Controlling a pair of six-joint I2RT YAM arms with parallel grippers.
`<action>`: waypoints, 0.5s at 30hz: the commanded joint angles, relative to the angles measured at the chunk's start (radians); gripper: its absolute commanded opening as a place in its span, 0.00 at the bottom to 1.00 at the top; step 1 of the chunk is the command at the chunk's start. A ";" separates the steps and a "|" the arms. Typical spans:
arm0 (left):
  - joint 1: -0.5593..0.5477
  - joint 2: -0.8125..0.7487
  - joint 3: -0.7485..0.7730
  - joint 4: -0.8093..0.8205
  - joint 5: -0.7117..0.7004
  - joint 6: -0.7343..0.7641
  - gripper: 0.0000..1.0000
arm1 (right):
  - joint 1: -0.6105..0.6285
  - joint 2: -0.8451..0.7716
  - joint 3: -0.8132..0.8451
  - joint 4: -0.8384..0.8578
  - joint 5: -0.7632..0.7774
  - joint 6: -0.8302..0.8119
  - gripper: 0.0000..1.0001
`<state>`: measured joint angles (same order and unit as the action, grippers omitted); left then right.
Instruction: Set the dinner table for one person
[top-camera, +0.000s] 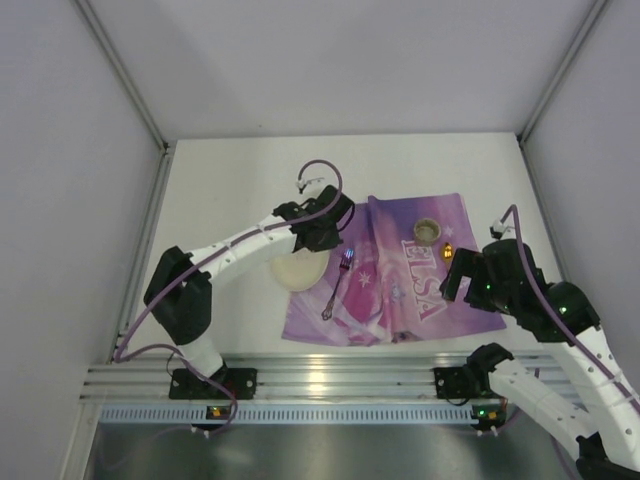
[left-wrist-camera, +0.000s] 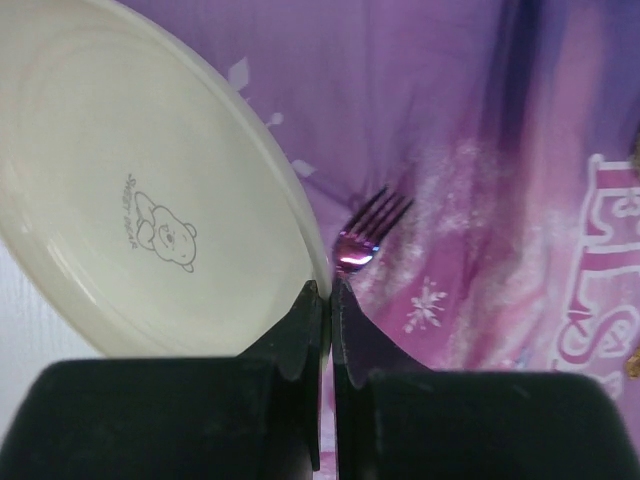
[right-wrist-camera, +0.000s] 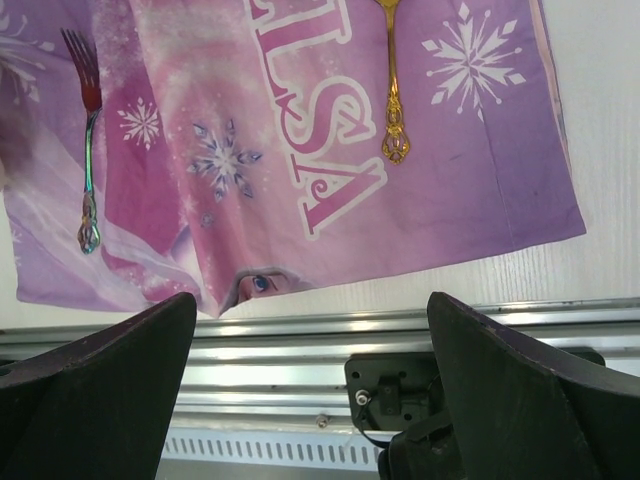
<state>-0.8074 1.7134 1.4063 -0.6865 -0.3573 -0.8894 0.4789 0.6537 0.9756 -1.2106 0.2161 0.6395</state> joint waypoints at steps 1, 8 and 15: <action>0.028 -0.064 -0.116 0.114 0.017 0.029 0.00 | -0.014 0.007 0.006 0.006 0.012 0.000 1.00; 0.100 -0.054 -0.289 0.111 -0.003 0.049 0.00 | -0.014 0.014 0.002 0.019 0.012 -0.008 1.00; 0.220 -0.032 -0.291 -0.043 -0.130 0.102 0.00 | -0.014 0.009 -0.018 0.036 0.000 -0.008 1.00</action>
<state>-0.6407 1.6840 1.1095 -0.6819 -0.4389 -0.7868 0.4789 0.6651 0.9623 -1.2114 0.2153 0.6388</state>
